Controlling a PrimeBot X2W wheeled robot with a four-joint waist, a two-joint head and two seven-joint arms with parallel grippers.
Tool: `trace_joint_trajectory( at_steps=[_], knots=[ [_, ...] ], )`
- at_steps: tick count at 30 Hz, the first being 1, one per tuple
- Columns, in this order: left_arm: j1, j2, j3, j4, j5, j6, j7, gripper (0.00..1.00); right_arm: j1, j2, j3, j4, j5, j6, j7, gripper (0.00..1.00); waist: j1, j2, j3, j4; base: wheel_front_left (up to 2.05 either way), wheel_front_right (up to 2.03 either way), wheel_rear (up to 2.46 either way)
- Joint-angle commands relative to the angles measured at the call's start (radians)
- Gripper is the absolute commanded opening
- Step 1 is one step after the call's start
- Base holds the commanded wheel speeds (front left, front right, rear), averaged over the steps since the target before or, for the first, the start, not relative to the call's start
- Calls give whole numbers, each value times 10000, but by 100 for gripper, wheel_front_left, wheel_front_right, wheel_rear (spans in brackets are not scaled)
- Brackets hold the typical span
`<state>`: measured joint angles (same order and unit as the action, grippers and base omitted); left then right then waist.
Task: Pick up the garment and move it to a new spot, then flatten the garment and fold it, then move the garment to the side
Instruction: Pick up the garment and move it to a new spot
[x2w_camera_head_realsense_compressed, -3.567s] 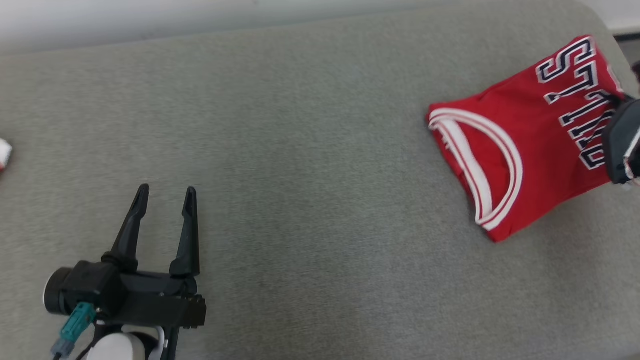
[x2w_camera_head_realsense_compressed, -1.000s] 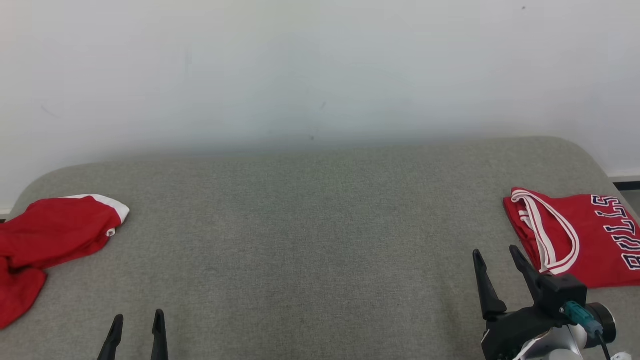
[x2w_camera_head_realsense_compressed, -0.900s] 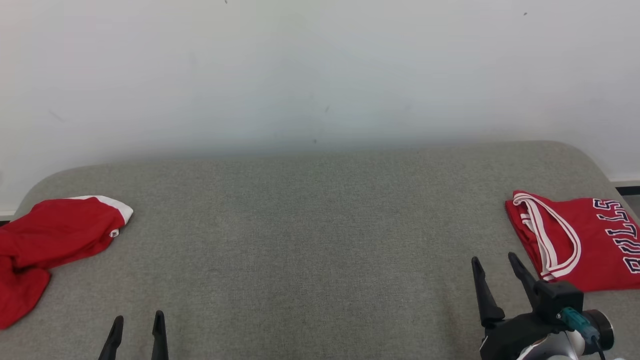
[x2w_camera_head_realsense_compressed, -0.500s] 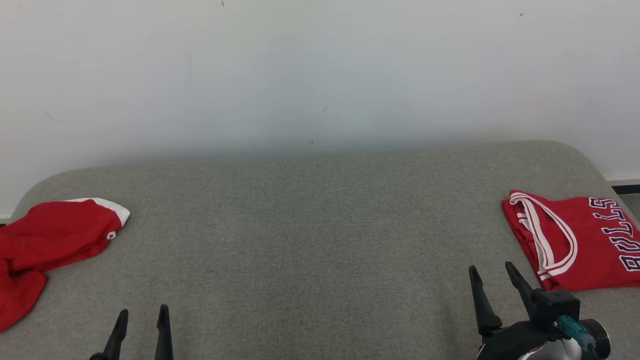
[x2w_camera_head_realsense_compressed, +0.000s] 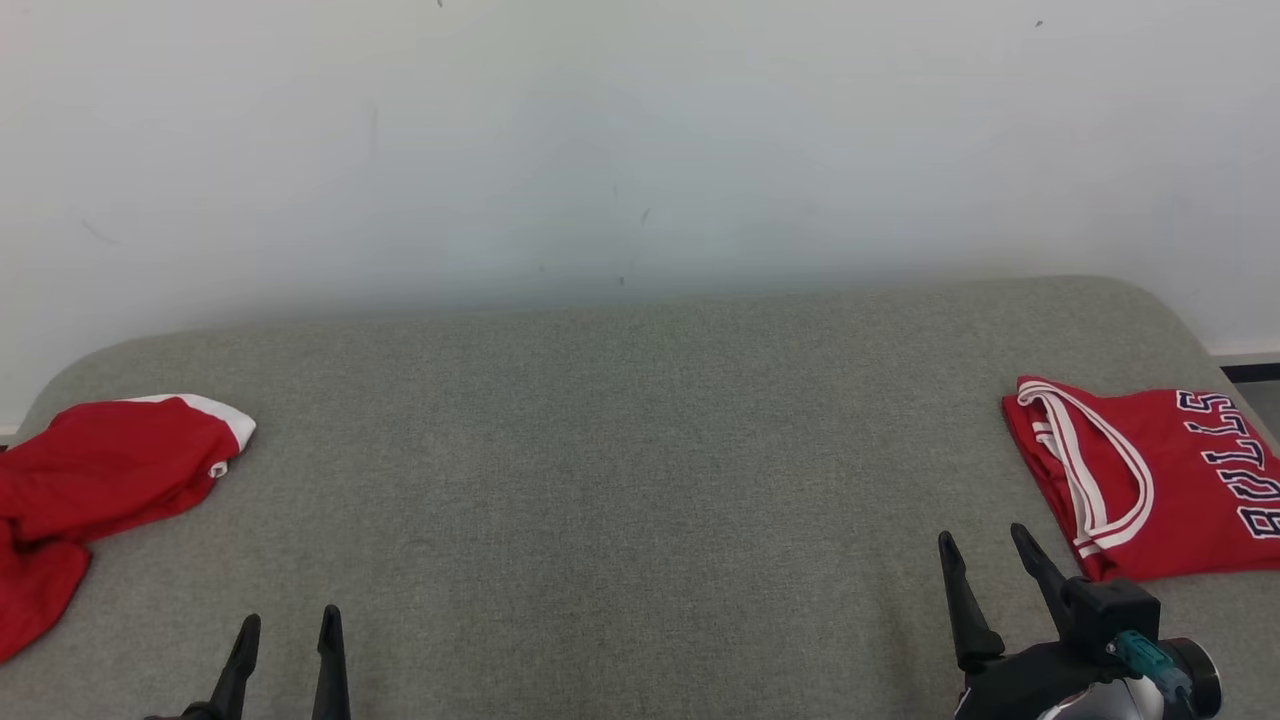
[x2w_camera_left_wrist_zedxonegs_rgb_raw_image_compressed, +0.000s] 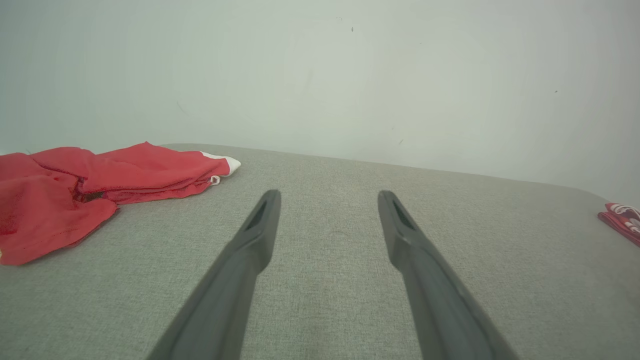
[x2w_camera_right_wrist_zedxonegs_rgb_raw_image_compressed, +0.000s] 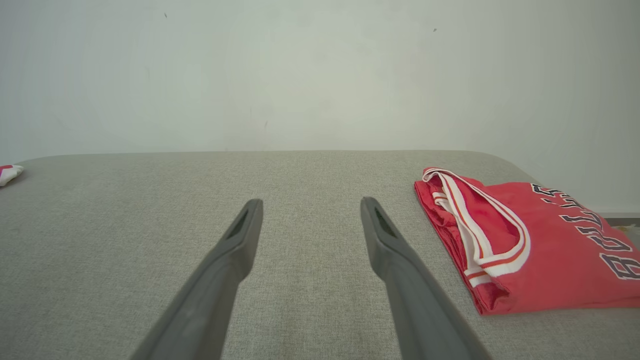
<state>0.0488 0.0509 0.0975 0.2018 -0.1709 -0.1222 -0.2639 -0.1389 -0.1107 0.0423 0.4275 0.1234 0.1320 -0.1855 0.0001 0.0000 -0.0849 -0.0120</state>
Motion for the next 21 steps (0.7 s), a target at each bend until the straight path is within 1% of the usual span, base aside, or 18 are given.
trace_joint_trajectory(
  at_steps=[1,8,12,21],
  knots=[
    [-20,-5,4,-13,-41,38,-1,100,63,-46,-22,-2,53,-29,-52,100,-1,0,10,23,0,0,0],
    [-82,-2,-73,-46,-128,108,-2,100,172,46,15,8,68,-29,-67,100,-1,0,53,369,0,0,0],
    [-121,-1,-197,1,-49,127,-1,100,306,-32,-44,6,57,-29,-42,100,-1,0,13,1020,0,0,0],
    [194,134,249,79,121,66,-1,100,410,105,163,-127,123,-29,-115,100,-1,0,-71,2648,0,0,0]
  ],
)
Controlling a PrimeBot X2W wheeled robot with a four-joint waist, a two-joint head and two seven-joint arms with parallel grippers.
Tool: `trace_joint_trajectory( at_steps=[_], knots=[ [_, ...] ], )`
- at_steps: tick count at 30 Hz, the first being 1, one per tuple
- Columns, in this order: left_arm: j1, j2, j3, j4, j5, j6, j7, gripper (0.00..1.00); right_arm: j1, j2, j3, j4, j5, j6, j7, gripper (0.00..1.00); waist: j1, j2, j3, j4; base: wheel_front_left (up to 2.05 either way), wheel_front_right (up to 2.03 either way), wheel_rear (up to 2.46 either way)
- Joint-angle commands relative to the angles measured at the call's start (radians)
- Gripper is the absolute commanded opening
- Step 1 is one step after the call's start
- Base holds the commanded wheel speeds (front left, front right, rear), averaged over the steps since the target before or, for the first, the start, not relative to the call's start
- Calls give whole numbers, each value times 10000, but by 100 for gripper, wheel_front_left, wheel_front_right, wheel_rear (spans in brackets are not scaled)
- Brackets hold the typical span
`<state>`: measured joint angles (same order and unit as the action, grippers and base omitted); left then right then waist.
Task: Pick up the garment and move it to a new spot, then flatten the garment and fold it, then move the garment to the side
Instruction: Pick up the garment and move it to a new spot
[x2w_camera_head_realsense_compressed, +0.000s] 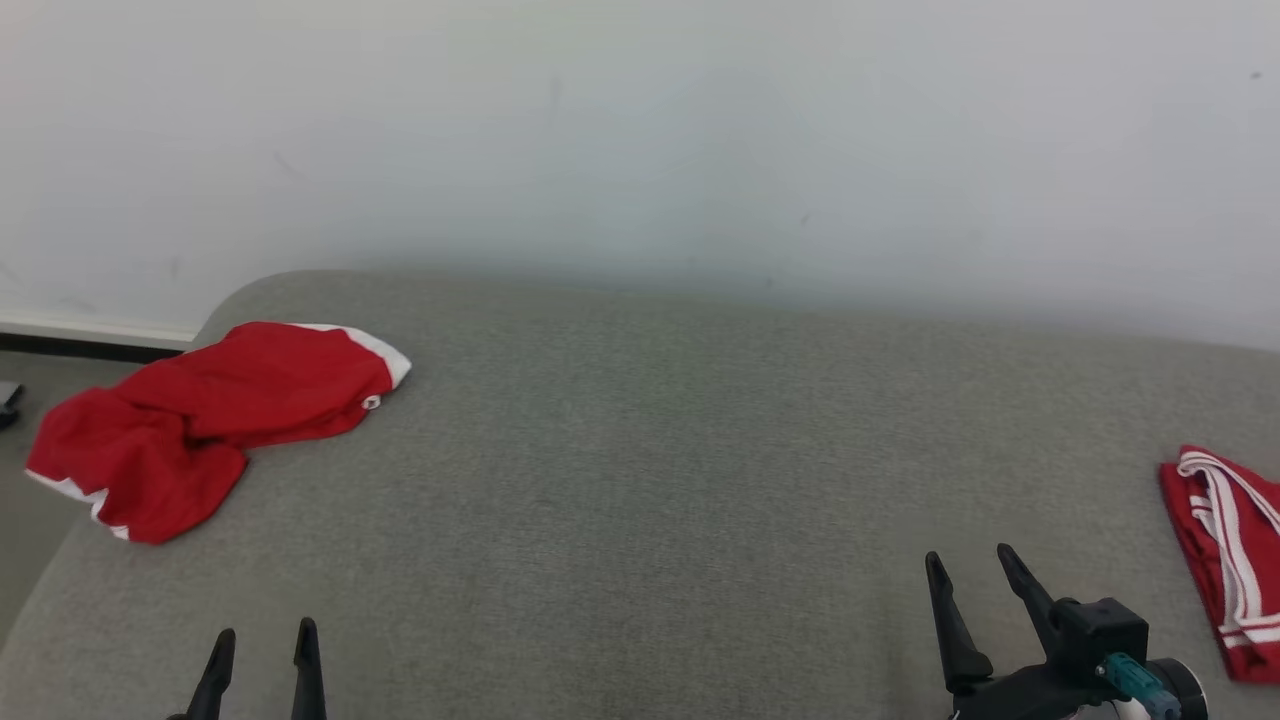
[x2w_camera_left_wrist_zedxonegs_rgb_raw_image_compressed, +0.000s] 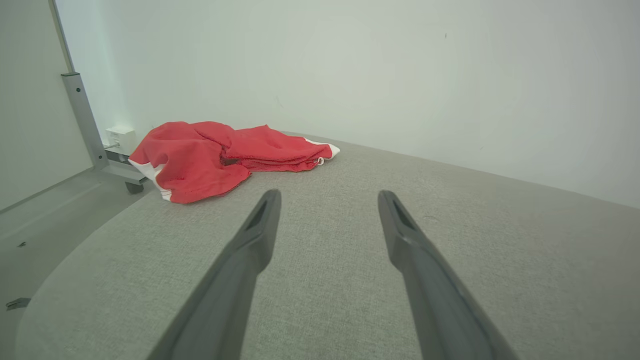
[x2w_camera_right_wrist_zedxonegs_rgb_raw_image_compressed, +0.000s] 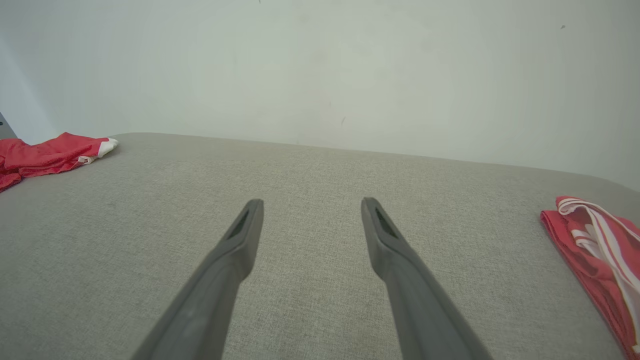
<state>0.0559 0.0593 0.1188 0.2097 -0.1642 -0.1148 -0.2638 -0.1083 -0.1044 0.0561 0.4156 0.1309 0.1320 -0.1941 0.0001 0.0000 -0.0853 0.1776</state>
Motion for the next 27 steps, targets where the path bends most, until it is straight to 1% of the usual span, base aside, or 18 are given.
trace_joint_trajectory(
  at_steps=[1,8,14,18,27],
  knots=[
    [151,52,59,4,77,-14,-4,100,122,56,-5,-11,67,-29,-45,100,-1,0,-85,939,0,0,0],
    [337,162,382,31,162,-34,-4,100,181,183,168,11,123,-29,-141,100,-1,0,-182,2012,0,0,0],
    [418,185,563,48,190,-43,-3,100,112,289,490,32,220,-29,-187,100,-1,0,-235,2605,0,0,0],
    [499,169,728,-34,139,-44,-3,100,-49,285,700,70,229,-30,-153,100,-1,0,-168,2712,0,0,0],
    [577,36,838,-191,202,116,-3,100,-141,238,888,182,332,-30,-236,100,-1,0,-64,2803,0,0,0]
  ],
)
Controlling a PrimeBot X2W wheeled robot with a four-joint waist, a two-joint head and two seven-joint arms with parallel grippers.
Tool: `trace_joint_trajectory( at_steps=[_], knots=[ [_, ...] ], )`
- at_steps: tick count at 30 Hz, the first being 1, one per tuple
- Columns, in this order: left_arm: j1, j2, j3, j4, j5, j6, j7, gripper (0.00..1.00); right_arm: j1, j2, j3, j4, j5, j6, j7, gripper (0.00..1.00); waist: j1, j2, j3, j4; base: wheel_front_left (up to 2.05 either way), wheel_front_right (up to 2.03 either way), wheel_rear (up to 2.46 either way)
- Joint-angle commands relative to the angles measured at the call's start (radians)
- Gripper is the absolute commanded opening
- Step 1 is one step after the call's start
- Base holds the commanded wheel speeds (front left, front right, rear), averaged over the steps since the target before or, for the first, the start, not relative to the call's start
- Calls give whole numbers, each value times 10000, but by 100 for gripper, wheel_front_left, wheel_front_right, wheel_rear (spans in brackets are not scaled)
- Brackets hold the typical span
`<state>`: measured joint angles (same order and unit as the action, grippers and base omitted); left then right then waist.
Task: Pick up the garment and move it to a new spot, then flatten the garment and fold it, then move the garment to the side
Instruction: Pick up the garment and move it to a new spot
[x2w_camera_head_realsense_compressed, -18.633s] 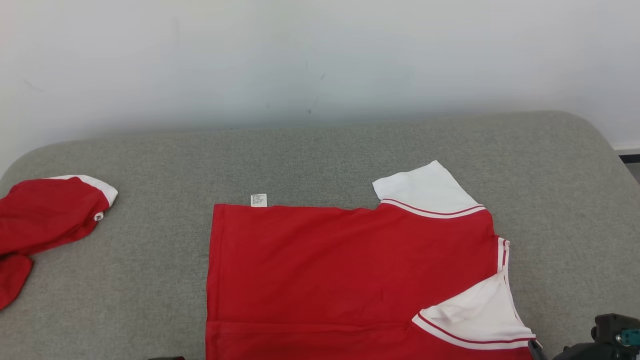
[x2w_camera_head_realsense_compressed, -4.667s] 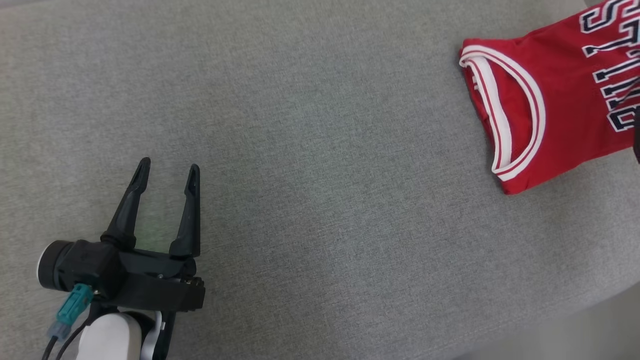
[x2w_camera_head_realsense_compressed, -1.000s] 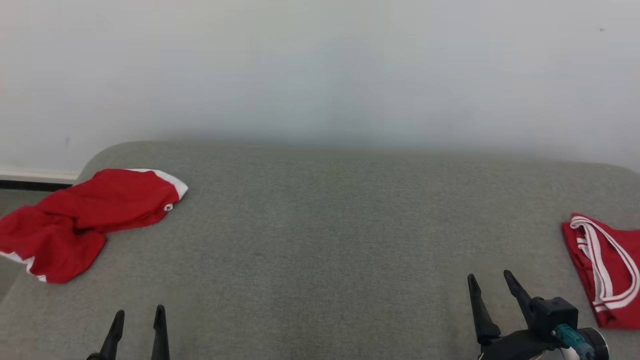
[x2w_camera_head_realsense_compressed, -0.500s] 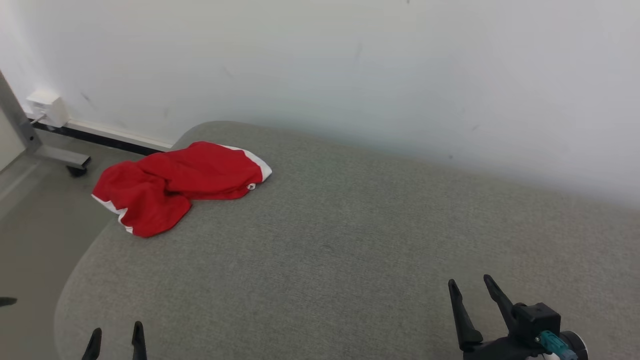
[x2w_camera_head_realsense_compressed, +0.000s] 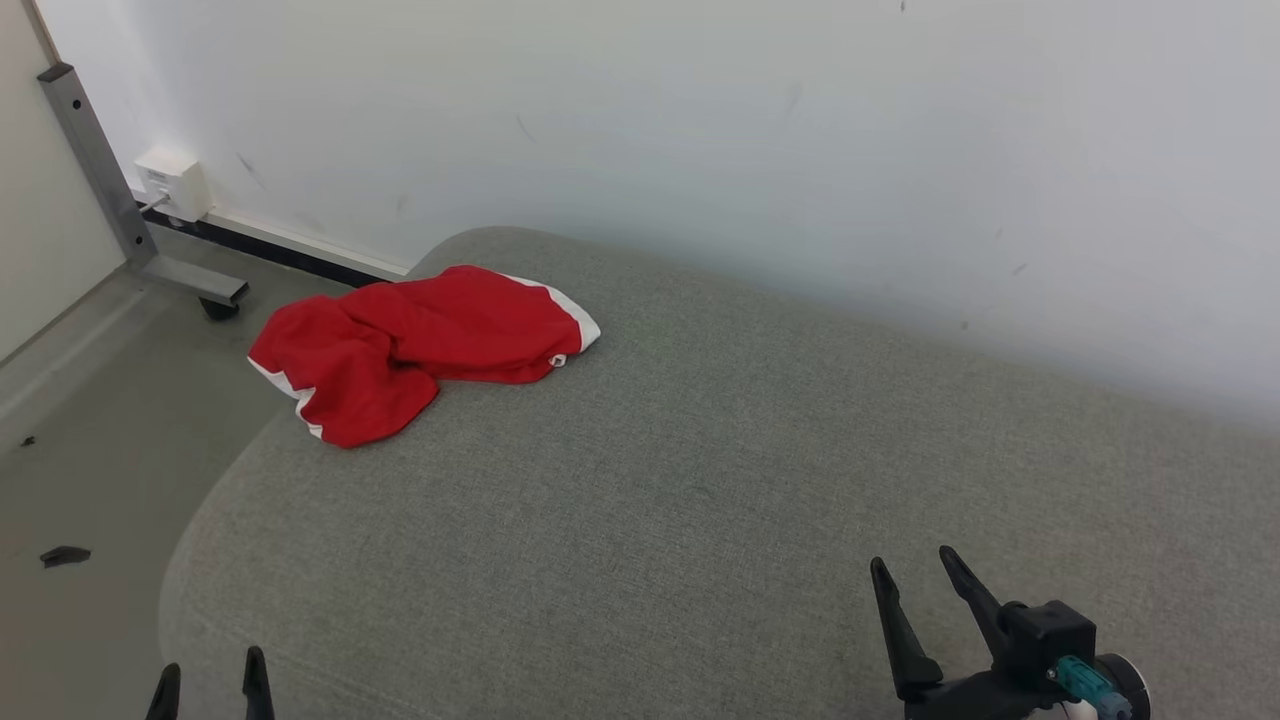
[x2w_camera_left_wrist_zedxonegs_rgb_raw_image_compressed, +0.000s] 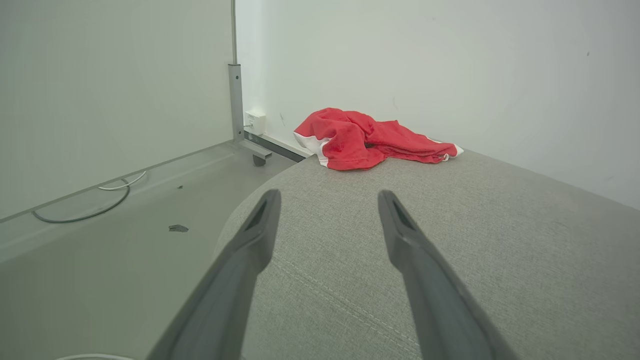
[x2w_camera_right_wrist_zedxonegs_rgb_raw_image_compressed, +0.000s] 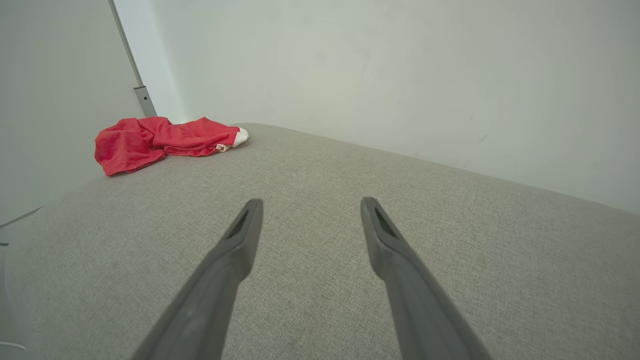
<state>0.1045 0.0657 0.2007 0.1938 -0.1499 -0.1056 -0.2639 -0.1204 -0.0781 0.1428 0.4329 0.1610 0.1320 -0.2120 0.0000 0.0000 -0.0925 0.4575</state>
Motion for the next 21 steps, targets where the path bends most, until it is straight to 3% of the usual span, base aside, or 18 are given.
trace_joint_trajectory(
  at_steps=[1,6,9,15,21],
  knots=[
    [92,-40,11,-16,67,37,-1,100,-11,-23,31,14,41,-30,-68,100,0,0,17,10,0,0,0],
    [-127,-55,-50,234,85,52,-1,100,71,-12,73,-51,50,-30,-78,100,0,0,86,35,0,0,0],
    [-850,-78,-49,823,-101,260,-2,100,-204,-153,207,-436,-65,-30,171,100,0,0,675,-184,0,0,0],
    [-3087,19,233,2002,-829,411,302,100,-1102,-748,671,-1582,-257,-30,883,100,0,0,2557,-1022,0,0,0],
    [-5764,611,937,3286,-1785,554,833,100,-2234,-1208,1263,-2652,-322,-30,1427,100,0,0,4490,-1963,0,0,0]
  ],
)
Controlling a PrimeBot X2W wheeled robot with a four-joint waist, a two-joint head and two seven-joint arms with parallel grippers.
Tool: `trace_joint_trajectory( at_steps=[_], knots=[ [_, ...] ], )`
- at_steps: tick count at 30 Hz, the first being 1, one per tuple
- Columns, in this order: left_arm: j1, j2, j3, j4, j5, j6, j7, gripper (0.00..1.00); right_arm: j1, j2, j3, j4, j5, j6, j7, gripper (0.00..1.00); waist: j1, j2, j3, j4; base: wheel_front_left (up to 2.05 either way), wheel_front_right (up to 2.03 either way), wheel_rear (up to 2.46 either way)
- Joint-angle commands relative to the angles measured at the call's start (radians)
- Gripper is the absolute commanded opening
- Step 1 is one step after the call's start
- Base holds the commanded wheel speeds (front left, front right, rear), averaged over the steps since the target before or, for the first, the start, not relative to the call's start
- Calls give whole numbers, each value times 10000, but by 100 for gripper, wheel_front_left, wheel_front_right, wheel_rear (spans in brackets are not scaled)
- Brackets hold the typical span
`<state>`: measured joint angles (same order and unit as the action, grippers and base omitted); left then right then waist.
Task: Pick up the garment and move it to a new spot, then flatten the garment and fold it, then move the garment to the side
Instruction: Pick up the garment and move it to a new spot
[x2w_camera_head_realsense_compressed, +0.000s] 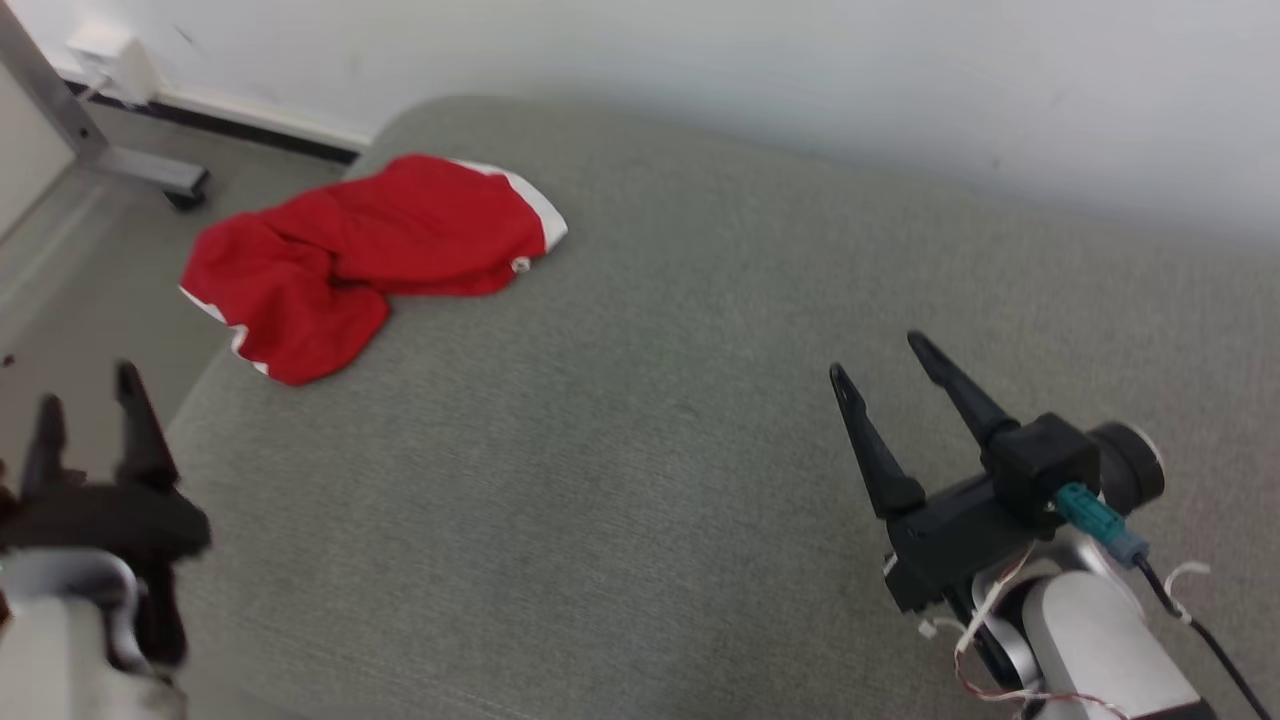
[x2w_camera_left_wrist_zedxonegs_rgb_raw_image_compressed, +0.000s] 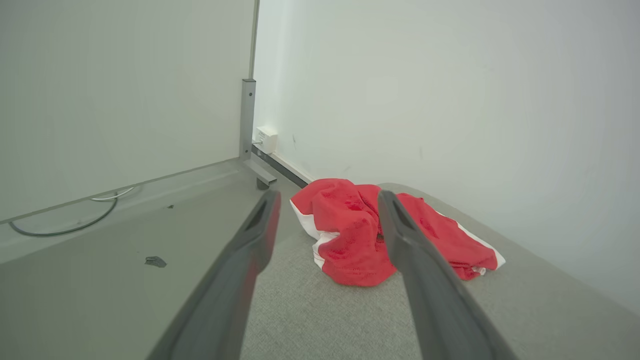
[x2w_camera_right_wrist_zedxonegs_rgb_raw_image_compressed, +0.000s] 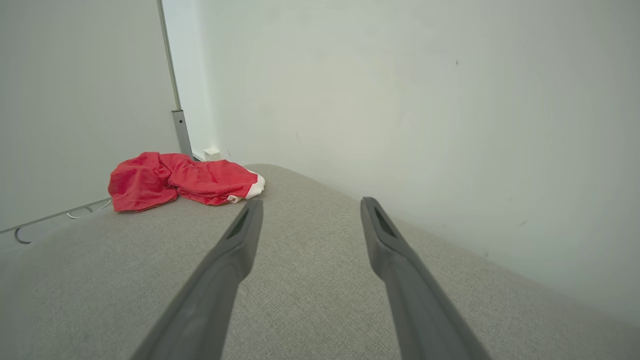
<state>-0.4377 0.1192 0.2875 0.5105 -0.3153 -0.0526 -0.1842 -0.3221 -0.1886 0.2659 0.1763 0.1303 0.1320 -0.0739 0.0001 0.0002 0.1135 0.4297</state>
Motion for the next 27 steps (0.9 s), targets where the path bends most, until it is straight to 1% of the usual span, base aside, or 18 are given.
trace_joint_trajectory(
  at_steps=[1,5,8,12,15,19,21,23,25,26,27],
  knots=[
    [-758,158,223,332,-381,37,148,100,-384,-136,125,-228,-1,-30,108,100,-1,-2,2699,-1821,0,0,0],
    [-2182,718,699,976,-1007,-1,689,100,-996,-254,323,-790,-3,-30,247,100,-1,-2,3740,-2286,0,0,0],
    [-3018,1053,982,1462,-1567,-78,1360,100,-1253,-294,325,-1152,-76,-30,300,100,-1,-2,4418,-2563,0,0,0],
    [-3815,1529,1488,1975,-2257,37,2225,100,-1455,-308,257,-1584,-160,-30,342,100,-1,-2,5122,-2883,0,0,0],
    [-4229,1771,1938,2343,-2822,254,2881,100,-1499,-271,187,-1890,-218,-30,333,100,-1,-2,5513,-3147,0,0,0],
    [-4686,1959,2735,2676,-3681,686,3600,100,-1287,-263,8,-2284,-281,-30,310,100,-1,-2,5871,-3410,0,0,0],
    [-4734,2112,2859,2769,-3792,916,3788,100,-1137,-244,-42,-2466,-284,-30,359,100,-1,-2,5990,-3512,0,0,0],
    [-4816,2117,2950,2865,-3936,1153,4055,100,-1005,-239,-81,-2584,-308,-30,357,100,-1,-2,6049,-3574,0,0,0],
    [-4781,2071,2950,2980,-4006,1271,4459,100,-855,-251,-171,-2622,-332,-30,388,100,-1,-2,6047,-3613,0,0,0],
    [-4781,2071,2950,2980,-4006,1271,4459,100,-855,-251,-171,-2622,-332,-30,388,100,-1,-2,6047,-3613,0,0,0],
    [-4697,1955,2908,3060,-4035,1286,4634,93,-779,-247,-230,-2620,-354,-30,374,100,-1,-2,6014,-3619,0,0,0]
  ],
)
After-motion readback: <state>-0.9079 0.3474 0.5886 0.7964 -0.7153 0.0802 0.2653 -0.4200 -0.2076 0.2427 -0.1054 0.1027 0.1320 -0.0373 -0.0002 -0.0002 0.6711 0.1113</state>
